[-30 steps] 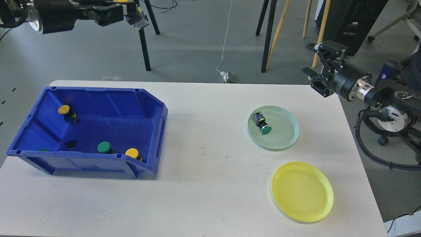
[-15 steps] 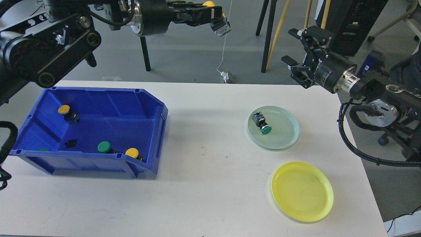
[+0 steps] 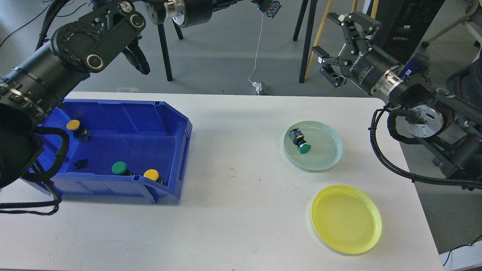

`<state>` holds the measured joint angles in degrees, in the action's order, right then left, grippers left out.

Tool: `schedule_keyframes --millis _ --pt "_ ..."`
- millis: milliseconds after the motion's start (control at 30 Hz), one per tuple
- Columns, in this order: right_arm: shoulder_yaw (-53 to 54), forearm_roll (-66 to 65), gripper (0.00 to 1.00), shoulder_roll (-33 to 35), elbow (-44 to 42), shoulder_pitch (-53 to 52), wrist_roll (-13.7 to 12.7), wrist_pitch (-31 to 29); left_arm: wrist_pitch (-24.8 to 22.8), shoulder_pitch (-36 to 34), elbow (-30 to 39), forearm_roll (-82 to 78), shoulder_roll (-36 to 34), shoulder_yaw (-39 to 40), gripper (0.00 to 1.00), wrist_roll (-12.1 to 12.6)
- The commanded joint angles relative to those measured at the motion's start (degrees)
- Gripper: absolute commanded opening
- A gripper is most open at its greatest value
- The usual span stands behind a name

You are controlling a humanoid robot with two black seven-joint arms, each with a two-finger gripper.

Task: Pass button and place on color plate

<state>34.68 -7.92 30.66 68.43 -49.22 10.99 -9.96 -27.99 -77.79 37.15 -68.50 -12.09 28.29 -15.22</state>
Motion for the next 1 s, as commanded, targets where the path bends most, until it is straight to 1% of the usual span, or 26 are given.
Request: schedule_keyframes --millis 0,234,501,634,801,968 --pt "1.2 1.0 0.78 -1.9 -0.4 -0.3 -0.1 0.6 0.0 -0.4 -0.9 1.5 1.9 -0.1 0.29 0.1" --pt "3.2 2.2 0.78 -3.2 -0.8 -0.8 -0.1 0.7 0.0 -3.2 -2.1 2.8 5.7 -0.1 0.29 0.4" --pt "5.7 4.4 0.79 -4.8 -0.8 -0.9 0.2 1.0 0.0 -5.7 -8.8 7.1 10.8 -0.1 0.29 0.5" --pt "6.9 4.8 0.83 -5.3 -0.8 -0.9 0.9 1.0 0.0 -6.0 -10.7 8.0 11.3 -0.1 0.29 0.5" --pt "7.7 7.6 0.83 -5.4 -0.8 -1.6 1.1 1.0 0.0 -5.6 -11.1 9.1 11.3 -0.1 0.29 0.5" --pt "7.3 7.7 0.83 -5.9 -1.8 -3.2 1.1 1.1 0.0 -5.6 -11.3 9.3 11.3 0.0 0.29 0.5"
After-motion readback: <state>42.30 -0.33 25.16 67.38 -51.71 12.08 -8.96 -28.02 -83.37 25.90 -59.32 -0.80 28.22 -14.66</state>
